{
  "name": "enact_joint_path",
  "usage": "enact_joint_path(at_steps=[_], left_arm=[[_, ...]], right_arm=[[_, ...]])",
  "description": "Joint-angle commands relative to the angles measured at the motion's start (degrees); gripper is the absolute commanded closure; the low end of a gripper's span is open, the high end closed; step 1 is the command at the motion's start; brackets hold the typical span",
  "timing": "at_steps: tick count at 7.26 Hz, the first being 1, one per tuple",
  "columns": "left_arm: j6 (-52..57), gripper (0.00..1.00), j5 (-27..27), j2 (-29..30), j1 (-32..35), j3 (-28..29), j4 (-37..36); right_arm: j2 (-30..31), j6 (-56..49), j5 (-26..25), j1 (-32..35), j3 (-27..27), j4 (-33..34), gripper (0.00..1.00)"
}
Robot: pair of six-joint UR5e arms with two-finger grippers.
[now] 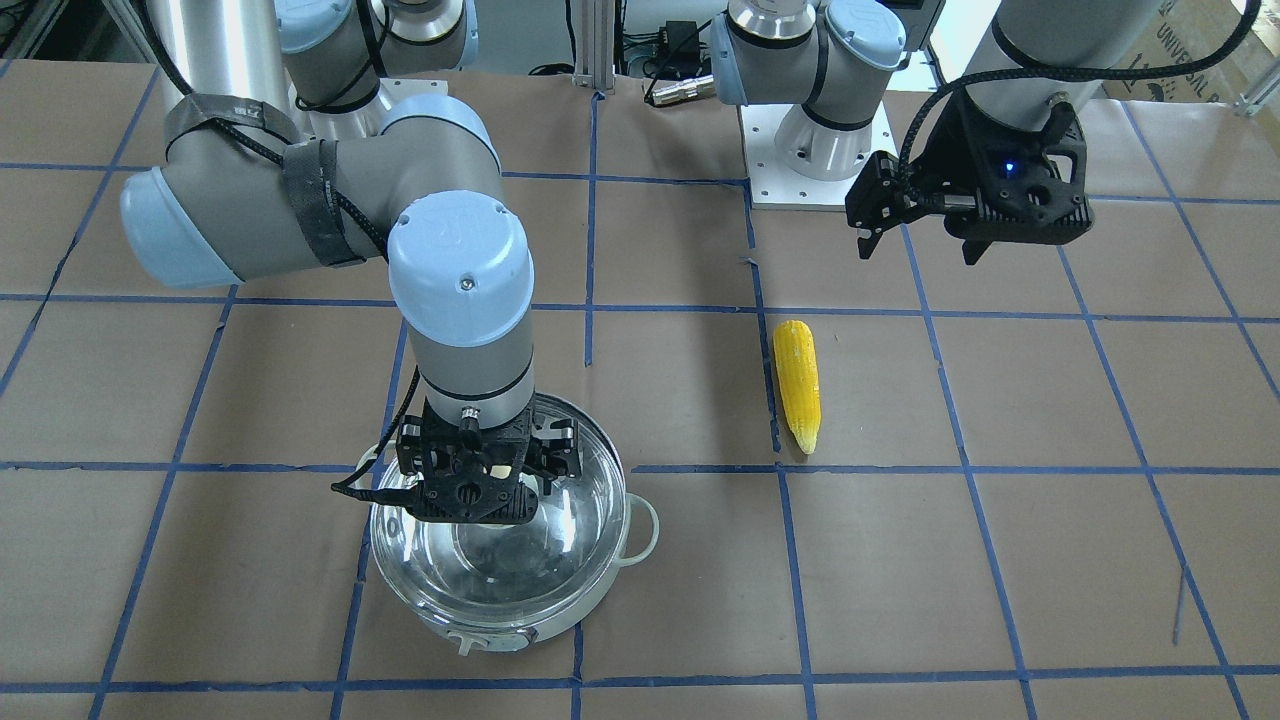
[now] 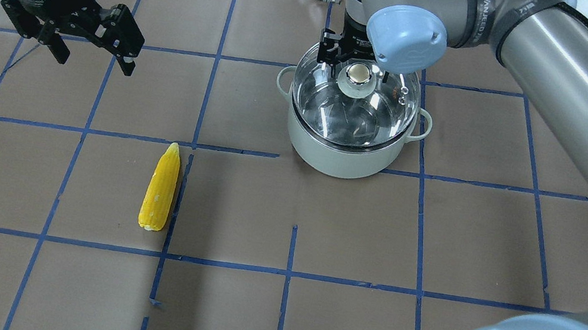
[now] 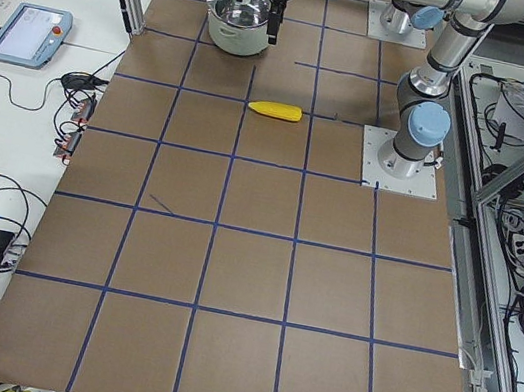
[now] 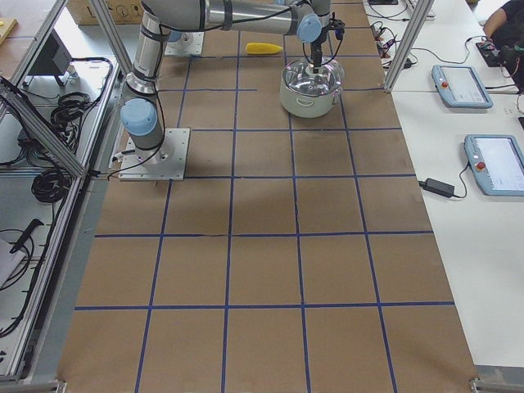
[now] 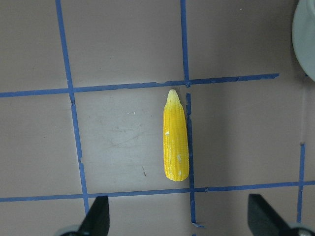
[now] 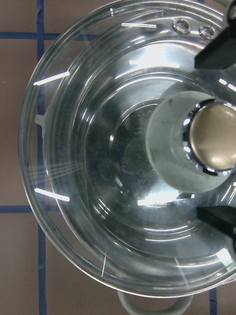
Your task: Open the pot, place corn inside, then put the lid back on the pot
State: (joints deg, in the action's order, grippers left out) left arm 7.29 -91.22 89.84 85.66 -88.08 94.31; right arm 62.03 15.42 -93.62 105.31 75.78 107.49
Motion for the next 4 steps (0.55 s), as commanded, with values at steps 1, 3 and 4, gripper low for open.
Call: enact_joint_path(at_steps=[1,3,4], left_arm=[[0.0,0.00,0.2,0.2,0.0,-0.1,0.0],[0.0,0.00,0.4,0.2,0.0,0.0,0.0],[0.0,0.00,0.3,0.5,0.0,-0.1,0.0]], right_arm=[[-0.4,0.1,0.2,0.1,0.0,0.2,0.07],[-0.3,0.0,0.3,0.1,-0.3,0.7,0.19],[-0.2,0.0,0.2,0.1,-0.4,0.6,0.29]])
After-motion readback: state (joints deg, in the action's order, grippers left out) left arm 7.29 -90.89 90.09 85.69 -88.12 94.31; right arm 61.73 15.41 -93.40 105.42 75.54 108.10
